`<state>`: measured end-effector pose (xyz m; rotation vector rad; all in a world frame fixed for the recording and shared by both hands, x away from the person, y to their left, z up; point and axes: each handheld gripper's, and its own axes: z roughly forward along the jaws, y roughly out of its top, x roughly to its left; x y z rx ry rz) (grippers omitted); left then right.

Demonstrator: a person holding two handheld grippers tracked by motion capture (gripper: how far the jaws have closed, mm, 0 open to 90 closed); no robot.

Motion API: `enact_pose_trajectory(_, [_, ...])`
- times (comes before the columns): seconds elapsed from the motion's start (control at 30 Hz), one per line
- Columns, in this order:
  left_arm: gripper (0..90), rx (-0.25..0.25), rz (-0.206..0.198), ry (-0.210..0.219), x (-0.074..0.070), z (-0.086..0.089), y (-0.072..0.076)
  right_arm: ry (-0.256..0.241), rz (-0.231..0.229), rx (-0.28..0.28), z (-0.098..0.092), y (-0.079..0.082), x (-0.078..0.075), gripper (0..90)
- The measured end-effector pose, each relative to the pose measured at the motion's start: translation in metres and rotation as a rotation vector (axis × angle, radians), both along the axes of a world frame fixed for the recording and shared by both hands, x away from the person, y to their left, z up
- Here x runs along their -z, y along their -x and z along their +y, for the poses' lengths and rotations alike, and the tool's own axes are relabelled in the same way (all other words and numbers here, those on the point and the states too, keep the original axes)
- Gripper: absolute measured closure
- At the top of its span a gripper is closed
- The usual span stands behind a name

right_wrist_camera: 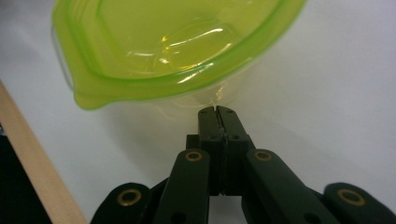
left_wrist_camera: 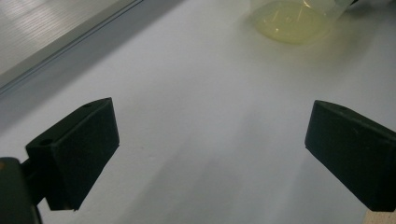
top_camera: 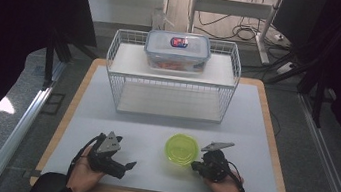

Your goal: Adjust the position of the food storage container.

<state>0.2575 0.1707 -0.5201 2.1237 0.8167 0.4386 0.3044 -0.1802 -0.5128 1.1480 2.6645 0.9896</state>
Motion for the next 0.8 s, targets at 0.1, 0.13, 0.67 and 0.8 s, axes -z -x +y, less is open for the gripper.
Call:
enact_pose_trajectory(0.1, [2.9, 0.001, 0.000, 0.000, 0.000, 0.000, 0.000, -0.003, 0.009, -0.023, 0.008, 0.002, 0.002, 90.0])
enact_pose_trajectory(0.13, [2.9, 0.001, -0.001, 0.000, 0.000, 0.000, 0.000, -0.002, 0.012, -0.028, 0.010, 0.002, 0.002, 90.0])
enact_pose_trajectory(0.67, [3.1, -0.002, 0.002, 0.001, -0.001, 0.001, 0.000, -0.008, -0.010, -0.149, 0.068, -0.001, 0.010, 90.0])
enact_pose_trajectory(0.8, [3.2, -0.003, 0.011, -0.004, 0.000, 0.002, -0.001, -0.007, -0.025, -0.176, 0.082, -0.004, 0.010, 90.0])
